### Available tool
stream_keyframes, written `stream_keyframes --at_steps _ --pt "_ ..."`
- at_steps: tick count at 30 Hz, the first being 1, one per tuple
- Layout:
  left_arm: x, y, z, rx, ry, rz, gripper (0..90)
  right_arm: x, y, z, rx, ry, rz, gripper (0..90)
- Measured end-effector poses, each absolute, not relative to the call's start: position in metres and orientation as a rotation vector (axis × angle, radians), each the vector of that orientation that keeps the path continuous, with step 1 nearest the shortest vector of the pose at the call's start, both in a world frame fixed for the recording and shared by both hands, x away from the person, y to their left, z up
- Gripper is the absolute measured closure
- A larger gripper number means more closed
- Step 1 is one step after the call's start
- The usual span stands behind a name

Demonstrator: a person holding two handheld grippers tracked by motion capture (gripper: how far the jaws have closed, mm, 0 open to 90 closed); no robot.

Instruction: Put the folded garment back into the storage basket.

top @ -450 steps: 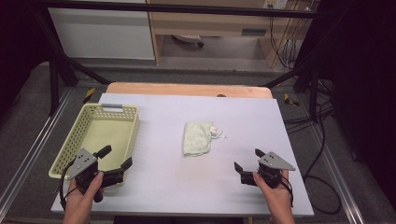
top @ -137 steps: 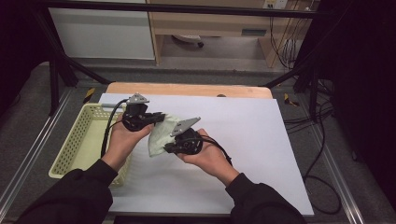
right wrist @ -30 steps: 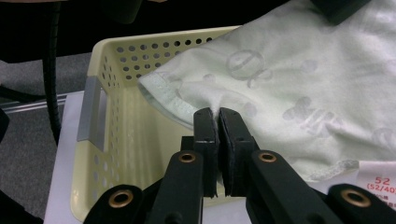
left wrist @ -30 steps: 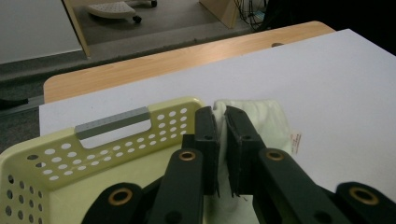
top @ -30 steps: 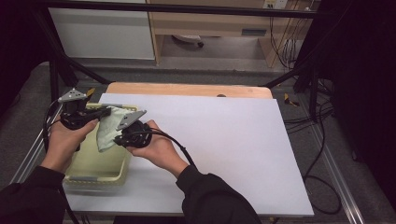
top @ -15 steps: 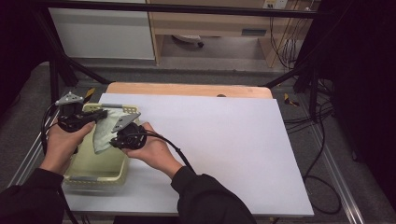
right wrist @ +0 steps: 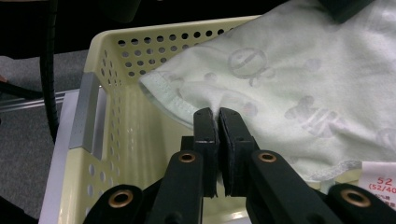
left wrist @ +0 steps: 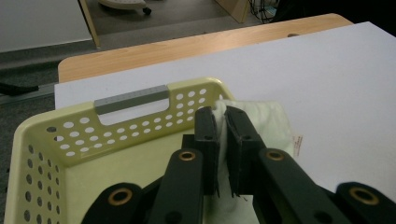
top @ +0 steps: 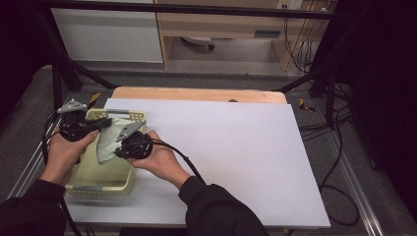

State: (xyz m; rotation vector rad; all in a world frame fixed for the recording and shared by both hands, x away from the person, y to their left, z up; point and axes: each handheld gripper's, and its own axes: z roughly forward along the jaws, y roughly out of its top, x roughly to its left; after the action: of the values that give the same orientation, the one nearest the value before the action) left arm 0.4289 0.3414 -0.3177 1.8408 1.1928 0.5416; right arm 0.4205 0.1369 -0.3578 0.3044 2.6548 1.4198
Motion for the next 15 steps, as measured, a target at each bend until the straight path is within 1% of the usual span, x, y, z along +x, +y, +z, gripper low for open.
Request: stream_keyframes --at_steps 15 --pt "0.4265 0.3477 -0.3218 1.838 1.208 0.544 84.0 0.4197 0.1423 -0.3615 0.297 2.668 1.416 86.1"
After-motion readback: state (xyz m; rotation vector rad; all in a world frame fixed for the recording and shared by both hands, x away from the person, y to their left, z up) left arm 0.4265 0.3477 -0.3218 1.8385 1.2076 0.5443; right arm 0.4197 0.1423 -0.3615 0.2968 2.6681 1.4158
